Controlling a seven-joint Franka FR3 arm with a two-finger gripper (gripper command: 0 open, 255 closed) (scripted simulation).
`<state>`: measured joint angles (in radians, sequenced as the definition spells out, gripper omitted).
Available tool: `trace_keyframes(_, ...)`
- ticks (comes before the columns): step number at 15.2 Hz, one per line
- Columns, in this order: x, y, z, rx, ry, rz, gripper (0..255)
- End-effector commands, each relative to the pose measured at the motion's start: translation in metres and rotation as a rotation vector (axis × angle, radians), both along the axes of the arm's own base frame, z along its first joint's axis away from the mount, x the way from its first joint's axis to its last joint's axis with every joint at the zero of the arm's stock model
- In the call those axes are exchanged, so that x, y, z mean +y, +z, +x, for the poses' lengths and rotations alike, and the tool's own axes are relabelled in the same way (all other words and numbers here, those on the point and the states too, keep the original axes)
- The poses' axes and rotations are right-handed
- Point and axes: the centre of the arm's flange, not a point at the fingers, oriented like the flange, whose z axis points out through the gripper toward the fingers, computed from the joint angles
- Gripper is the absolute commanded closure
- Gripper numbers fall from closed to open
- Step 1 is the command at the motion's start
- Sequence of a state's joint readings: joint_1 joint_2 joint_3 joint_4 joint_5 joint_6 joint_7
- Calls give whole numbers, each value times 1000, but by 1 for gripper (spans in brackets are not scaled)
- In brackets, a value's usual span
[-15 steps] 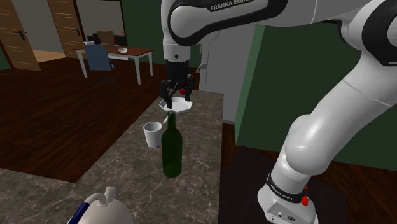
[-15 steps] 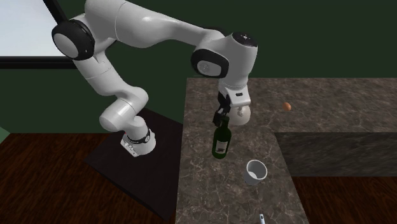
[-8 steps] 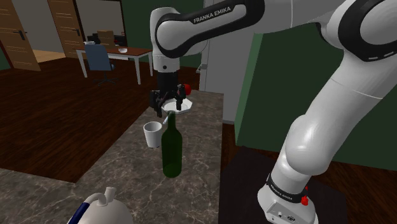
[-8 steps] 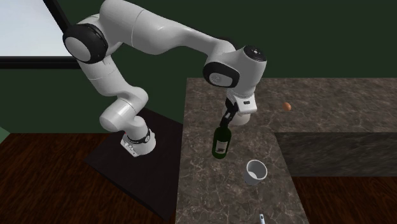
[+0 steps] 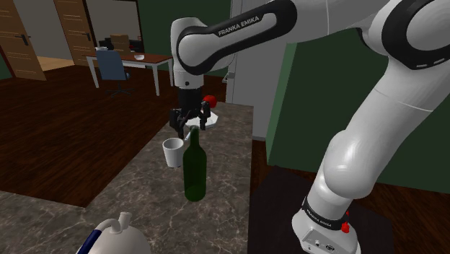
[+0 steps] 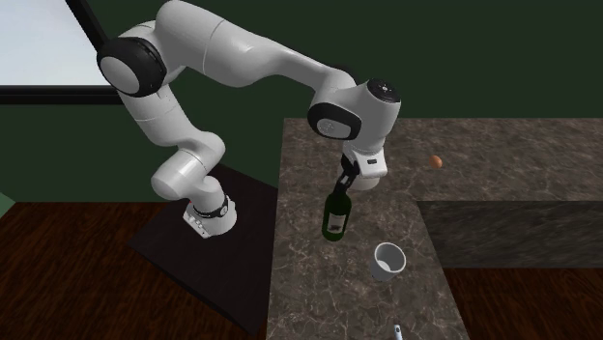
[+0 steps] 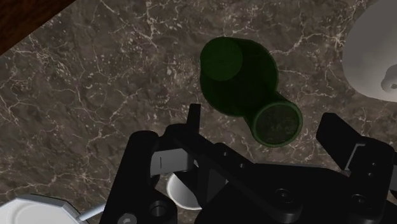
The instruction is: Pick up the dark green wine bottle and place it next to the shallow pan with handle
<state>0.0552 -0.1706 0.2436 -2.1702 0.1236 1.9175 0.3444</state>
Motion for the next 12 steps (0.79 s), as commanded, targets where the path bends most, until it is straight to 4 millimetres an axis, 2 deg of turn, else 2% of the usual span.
trace_keyframes(1, 0, 0, 0, 0, 0, 0, 0)
trace_keyframes(3, 0, 0, 0, 0, 0, 0, 0)
trace_keyframes(4, 0, 0, 0, 0, 0, 0, 255)
trace_keyframes(12, 0, 0, 0, 0, 0, 0, 255)
